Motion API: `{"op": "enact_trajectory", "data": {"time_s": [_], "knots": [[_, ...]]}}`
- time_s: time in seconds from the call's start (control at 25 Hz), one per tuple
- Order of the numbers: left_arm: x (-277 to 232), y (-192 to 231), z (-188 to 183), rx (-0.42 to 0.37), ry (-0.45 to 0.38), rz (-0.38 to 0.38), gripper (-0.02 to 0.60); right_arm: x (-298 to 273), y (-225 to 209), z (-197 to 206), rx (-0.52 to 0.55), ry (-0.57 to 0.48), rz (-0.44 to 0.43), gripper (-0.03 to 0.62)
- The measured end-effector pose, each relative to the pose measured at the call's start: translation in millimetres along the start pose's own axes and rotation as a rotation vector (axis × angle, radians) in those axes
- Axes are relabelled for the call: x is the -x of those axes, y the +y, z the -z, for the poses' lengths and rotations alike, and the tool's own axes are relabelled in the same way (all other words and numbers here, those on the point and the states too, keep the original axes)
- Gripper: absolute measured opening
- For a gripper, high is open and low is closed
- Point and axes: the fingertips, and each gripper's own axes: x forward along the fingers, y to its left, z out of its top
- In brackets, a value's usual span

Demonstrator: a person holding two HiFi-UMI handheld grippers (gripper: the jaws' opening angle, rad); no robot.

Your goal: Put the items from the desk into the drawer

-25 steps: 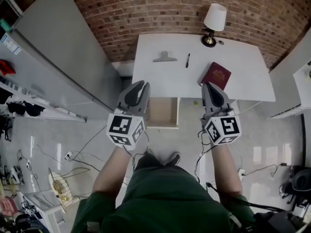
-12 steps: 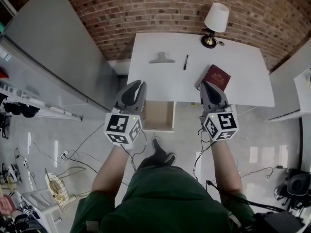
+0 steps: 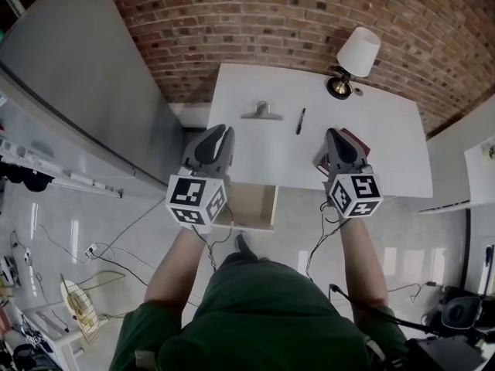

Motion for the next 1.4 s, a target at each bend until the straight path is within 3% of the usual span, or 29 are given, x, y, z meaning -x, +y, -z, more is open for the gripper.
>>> {"op": "enact_trajectory", "data": {"time_s": [0.36, 0.92, 1.4], "knots": [[-18, 51, 21, 0.027, 0.038, -0.035, 0.051, -84, -5, 29, 0.036, 0.12, -0.077, 0.005], [-3, 76, 78, 0.066, 0.176, -0.322, 0.051, -228, -19, 164, 0.057, 0.404, -0.36, 0.064], [41, 80, 96, 0.081, 0.207, -0.552, 0.051, -313, 2, 258, 0.154, 0.63, -0.524, 0.105]]}}
